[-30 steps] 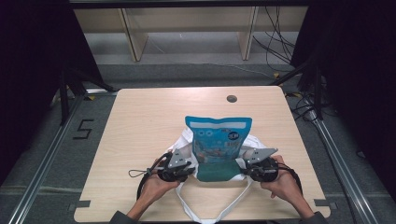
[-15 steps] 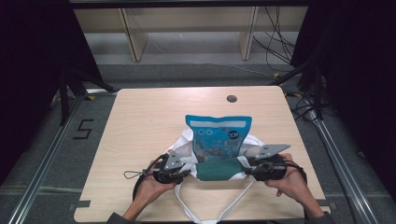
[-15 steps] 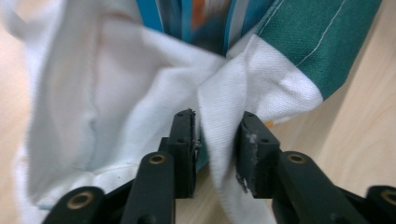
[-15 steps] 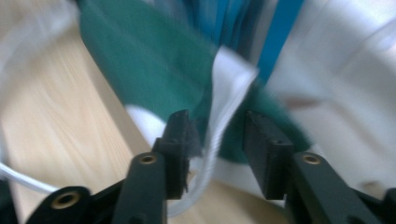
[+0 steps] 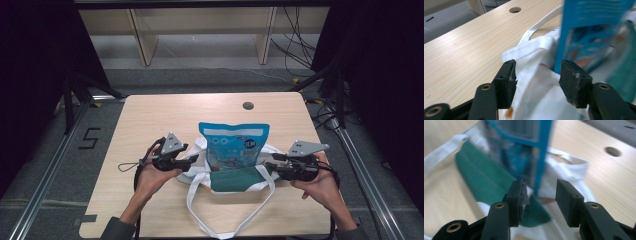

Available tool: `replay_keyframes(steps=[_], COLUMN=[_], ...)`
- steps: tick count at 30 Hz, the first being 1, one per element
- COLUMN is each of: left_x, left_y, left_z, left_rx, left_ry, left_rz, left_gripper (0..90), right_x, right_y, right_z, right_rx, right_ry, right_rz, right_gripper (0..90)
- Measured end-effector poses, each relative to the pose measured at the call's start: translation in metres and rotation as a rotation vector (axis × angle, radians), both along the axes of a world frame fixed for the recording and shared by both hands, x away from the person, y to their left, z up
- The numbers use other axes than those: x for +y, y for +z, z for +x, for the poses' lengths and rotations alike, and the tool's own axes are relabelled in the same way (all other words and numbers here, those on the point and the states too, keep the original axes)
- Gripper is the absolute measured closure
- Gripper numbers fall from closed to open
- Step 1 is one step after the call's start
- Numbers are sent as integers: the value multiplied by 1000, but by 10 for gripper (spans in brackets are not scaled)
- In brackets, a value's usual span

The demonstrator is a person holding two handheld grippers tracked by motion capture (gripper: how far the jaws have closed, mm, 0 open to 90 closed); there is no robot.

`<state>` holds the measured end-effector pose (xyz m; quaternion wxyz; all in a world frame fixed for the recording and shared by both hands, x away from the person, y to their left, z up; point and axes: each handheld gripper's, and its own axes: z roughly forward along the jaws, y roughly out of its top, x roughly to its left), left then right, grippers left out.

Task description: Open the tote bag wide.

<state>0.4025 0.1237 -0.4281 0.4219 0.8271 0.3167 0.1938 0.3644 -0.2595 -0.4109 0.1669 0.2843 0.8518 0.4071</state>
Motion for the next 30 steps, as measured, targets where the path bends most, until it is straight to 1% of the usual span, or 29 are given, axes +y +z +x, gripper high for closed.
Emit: replay_keyframes(steps=[1,2,3,4,5,6,7,8,9,10,11,12,13,14,15,16,17,18,19,20,21,22,23,24,25,27,28,29,30], left_x=[-3,-6,-8,-11,-13,-14,-15,-18,-20,-23,-23,-23,-24,-26,-28,-30,-31,-31,-32,-32,-34,-36,-38,-39,-40,-41,-41,-40,-39], left_y=[-3,-6,-9,-12,-14,-16,-18,-19,-20,-20,-20,-20,-21,-22,-25,-28,-31,-34,-46,-46,-54,-62,-69,-73,-75,-76,-76,-75,-74], left_z=[4,8,13,17,22,27,32,36,41,50,50,56,62,69,77,85,92,99,112,112,116,119,121,123,124,121,120,119,118], left_rx=[7,11,19,31,42,53,56,56,45,32,32,45,47,60,86,98,130,151,191,191,229,253,276,289,296,282,268,255,243], left_ry=[5,-13,-28,-13,-14,-35,-32,-40,-56,-87,-87,-92,-94,-85,-78,-56,-29,3,58,58,67,77,81,90,97,109,105,107,106], left_rz=[-4,9,22,19,28,37,20,-6,-6,14,14,22,17,7,7,-6,-11,-13,24,24,42,56,70,68,56,48,52,61,66], left_gripper=[442,442,442,442,444,456,474,505,590,634,675,675,705,742,742,758,786,786,800,799,799,799,792,792,790,786,784,775,743], right_x=[7,7,12,12,15,17,19,19,17,14,14,12,9,8,8,7,5,5,3,3,4,4,6,6,6,7,8,8,7], right_y=[-2,-2,-6,-6,-9,-11,-14,-17,-26,-30,-30,-34,-36,-38,-38,-36,-34,-34,-37,-37,-47,-47,-63,-63,-71,-79,-79,-78,-77], right_z=[1,1,4,4,7,9,13,17,23,24,24,23,21,16,16,13,6,6,-5,-5,-18,-18,-32,-32,-35,-35,-35,-35,-34], right_rx=[28,28,26,26,42,52,57,82,129,153,153,166,160,147,147,144,154,154,175,175,209,209,252,252,258,272,277,280,288], right_ry=[39,39,67,67,71,64,67,75,91,97,97,109,120,128,128,132,152,152,167,167,194,194,183,183,179,190,174,176,181], right_rz=[12,12,10,10,6,-8,-12,-15,4,3,3,-3,-27,-50,-50,-58,-55,-55,-73,-73,-108,-108,-126,-126,-129,-108,-98,-107,-112], right_gripper=[547,547,516,516,497,487,474,472,518,571,571,648,706,764,764,790,819,819,836,836,845,845,848,848,849,850,849,845,823])
